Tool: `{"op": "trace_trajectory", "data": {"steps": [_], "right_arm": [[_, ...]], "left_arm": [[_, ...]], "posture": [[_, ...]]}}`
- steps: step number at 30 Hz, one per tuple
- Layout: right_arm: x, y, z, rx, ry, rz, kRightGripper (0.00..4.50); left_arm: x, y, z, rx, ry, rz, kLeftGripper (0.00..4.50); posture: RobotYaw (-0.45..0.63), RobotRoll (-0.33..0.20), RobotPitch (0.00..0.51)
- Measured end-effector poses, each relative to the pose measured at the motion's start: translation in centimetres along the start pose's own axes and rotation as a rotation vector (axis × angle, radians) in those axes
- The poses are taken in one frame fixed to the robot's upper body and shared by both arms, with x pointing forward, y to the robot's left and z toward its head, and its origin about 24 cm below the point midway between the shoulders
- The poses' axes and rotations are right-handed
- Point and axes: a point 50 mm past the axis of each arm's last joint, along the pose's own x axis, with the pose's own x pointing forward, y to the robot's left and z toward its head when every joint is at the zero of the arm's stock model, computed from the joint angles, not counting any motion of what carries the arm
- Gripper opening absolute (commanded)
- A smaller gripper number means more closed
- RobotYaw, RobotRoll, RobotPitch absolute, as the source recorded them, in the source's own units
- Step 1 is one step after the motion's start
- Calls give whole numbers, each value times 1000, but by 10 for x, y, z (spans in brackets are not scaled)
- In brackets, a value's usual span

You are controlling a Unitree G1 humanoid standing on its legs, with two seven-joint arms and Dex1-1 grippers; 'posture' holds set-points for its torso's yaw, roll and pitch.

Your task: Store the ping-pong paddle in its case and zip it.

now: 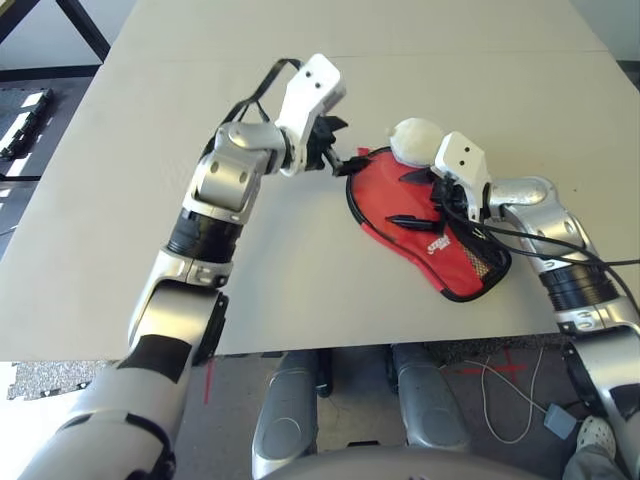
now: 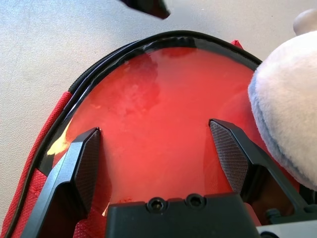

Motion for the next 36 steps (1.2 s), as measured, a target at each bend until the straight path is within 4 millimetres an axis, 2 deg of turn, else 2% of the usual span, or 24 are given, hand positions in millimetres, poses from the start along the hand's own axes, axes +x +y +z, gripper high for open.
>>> {"op": "trace_trajectory", "data": {"steps": [5,19,21,25,27,30,33,36], "right_arm": [[0,0,0,0,0,1,4500],[-2,-1,0,5,6,9,4500],[-6,-2,2,10,8,17,4500],[-29,-9,3,61,12,106,4500],[-40,-14,6,94,1,130,4500],[-54,-28,22,92,-50,120,4500],[-67,-49,44,40,-110,37,4500],[-73,-67,51,-5,-138,-70,4500]], "left_arm": [[8,-14,-14,-14,49,-21,4479],[20,-22,-30,-3,139,19,4479],[21,-24,-30,8,137,14,4479],[23,-25,-30,16,140,8,4479],[22,-25,-30,18,139,6,4479],[22,-25,-30,23,137,6,4479],[23,-25,-30,27,135,6,4479],[23,-25,-29,31,132,-1,4479]], "posture": [[42,0,311],[29,0,304],[26,0,304],[23,0,303],[22,0,303],[20,0,302],[20,0,301],[20,0,301]]}}
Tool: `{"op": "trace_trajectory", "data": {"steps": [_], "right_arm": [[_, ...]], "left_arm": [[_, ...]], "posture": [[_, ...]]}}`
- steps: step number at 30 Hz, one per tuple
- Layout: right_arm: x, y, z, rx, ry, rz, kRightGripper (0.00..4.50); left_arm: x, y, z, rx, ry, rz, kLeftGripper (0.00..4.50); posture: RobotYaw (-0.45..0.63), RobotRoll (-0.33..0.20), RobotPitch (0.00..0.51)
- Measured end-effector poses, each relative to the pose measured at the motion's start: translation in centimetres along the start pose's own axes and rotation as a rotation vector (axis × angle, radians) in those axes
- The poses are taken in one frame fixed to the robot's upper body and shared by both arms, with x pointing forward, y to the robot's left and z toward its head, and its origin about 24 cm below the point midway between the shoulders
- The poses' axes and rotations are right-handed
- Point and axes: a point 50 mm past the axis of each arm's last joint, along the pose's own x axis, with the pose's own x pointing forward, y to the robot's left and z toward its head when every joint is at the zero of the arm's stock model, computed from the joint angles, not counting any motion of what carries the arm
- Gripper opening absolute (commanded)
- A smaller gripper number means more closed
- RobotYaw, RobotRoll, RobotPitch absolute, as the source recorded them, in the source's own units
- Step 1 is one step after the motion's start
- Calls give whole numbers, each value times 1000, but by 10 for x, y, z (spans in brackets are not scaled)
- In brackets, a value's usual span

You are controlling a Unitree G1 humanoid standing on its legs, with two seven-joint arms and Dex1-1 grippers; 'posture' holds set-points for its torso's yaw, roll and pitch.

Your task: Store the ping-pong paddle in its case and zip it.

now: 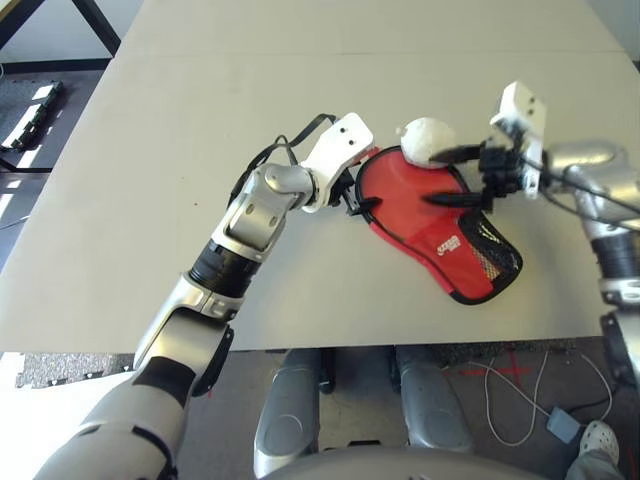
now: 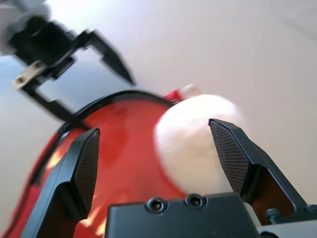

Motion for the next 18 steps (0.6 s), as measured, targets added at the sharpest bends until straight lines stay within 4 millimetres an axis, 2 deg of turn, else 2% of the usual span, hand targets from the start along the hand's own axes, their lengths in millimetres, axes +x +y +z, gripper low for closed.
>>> {"op": "trace_trajectory", "data": {"steps": [4,7,11,18], "right_arm": [[6,-19,-5,-29,10,-136,4500],[12,-25,-8,-55,27,-184,4500],[26,-24,-18,-48,47,-182,4500],[36,-25,-19,-46,57,-192,4500]], "left_arm": [[-1,0,1,20,-10,-8,4479],[-1,0,3,42,-23,-18,4479],[-1,-1,6,81,-45,-31,4479],[-4,1,8,132,-57,-76,4479]], "posture": [[19,0,301],[19,0,301],[29,0,301],[33,0,302]]}}
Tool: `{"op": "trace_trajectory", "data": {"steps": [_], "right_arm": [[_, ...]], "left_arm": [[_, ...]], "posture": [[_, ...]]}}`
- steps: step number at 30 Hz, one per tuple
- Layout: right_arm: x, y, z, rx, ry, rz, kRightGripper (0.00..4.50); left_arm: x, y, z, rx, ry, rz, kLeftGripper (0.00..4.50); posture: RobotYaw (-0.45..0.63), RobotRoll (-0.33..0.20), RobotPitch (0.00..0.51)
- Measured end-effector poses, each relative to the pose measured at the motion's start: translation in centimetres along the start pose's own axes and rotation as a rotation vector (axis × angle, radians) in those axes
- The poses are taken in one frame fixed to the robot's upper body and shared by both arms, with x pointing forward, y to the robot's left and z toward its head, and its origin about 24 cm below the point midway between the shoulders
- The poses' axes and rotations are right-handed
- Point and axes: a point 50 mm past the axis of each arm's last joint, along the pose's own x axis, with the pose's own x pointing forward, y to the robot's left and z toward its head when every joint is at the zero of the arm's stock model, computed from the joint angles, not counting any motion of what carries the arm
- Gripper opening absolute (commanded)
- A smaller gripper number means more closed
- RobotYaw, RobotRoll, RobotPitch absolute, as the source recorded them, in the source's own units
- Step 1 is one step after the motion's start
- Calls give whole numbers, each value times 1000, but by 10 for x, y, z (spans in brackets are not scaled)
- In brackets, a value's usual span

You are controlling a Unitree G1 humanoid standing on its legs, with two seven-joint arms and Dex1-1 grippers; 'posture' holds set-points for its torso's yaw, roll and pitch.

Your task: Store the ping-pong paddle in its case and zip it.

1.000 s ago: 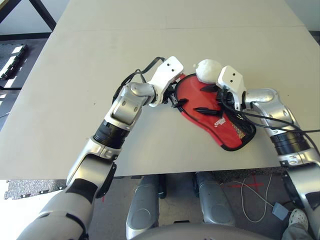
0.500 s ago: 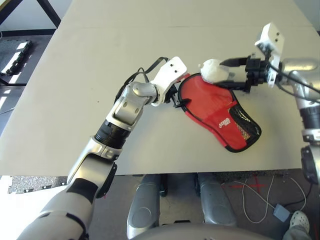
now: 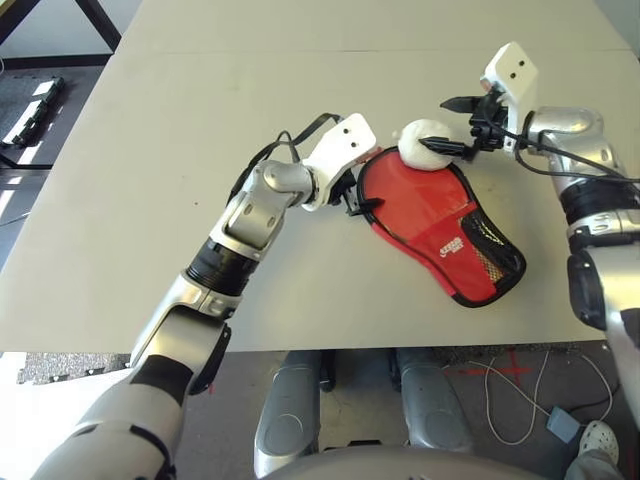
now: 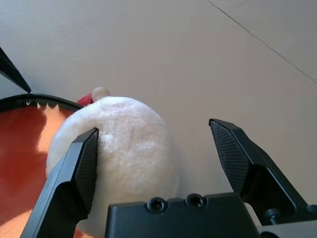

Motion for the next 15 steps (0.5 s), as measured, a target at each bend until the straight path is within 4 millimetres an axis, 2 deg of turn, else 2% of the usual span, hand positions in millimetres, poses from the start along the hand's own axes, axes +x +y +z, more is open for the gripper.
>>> {"op": "trace_trajectory", "data": {"steps": [8,12,15], "right_arm": [[3,3,-4,8,14,7,4500],[5,4,-5,10,16,8,4500],[6,4,-5,11,16,10,4500]], "left_arm": [[-2,6,8,-29,-22,-39,4479],[-1,-1,22,-53,-74,-99,4479],[-1,-4,25,-62,-87,-120,4479]], "posture": [[30,0,305],[27,0,305],[27,0,305]]}}
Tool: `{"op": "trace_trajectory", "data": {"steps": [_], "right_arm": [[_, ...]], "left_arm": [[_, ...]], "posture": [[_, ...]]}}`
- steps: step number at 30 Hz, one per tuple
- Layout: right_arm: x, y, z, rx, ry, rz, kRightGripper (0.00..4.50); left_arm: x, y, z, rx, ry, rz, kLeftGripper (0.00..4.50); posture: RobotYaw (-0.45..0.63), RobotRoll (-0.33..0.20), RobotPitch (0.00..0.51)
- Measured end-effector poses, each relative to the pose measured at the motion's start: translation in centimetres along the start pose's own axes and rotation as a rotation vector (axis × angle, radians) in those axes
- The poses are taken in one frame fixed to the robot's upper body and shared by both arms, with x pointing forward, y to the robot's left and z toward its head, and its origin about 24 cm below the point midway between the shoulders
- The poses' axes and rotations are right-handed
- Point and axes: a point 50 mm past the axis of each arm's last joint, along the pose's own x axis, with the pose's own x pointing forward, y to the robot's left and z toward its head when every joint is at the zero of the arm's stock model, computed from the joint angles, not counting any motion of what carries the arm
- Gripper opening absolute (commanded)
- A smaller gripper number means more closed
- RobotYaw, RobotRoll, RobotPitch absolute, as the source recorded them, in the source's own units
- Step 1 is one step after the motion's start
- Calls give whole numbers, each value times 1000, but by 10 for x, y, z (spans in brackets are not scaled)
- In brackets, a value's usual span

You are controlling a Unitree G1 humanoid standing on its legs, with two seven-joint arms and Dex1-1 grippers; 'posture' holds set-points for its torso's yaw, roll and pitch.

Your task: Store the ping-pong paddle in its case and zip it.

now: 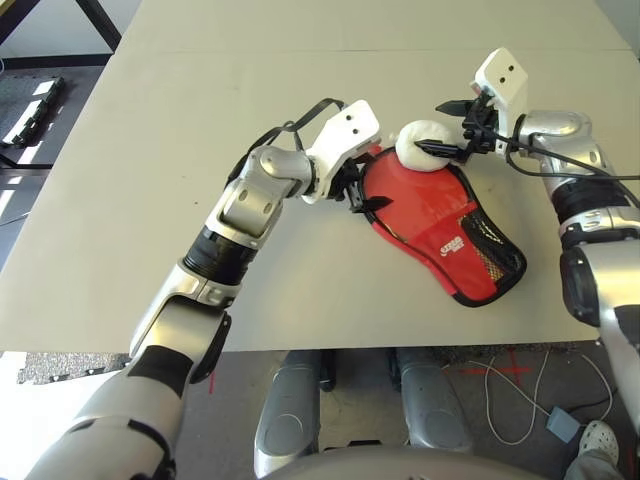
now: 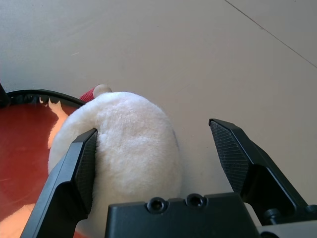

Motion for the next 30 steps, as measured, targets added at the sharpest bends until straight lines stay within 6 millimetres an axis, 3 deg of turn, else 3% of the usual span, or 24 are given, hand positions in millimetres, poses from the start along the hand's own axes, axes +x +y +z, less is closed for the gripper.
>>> {"op": "trace_trajectory", "data": {"steps": [4,10,22,25,30], "right_arm": [[0,0,0,1,1,0,4500],[0,0,-1,15,7,6,4500],[-5,5,-5,85,69,157,4500],[-4,7,-8,101,107,182,4011],[-4,6,-9,109,122,163,2449]], "left_arm": [[0,-5,-2,-19,20,-27,4479],[6,-9,-20,-84,120,-23,4479],[13,-9,-24,-109,136,-1,4479],[13,-9,-24,-109,136,-1,4500],[13,-8,-24,-111,140,-1,4500]], "posture": [[30,0,305],[29,0,306],[30,0,301],[31,0,301],[31,0,302]]}}
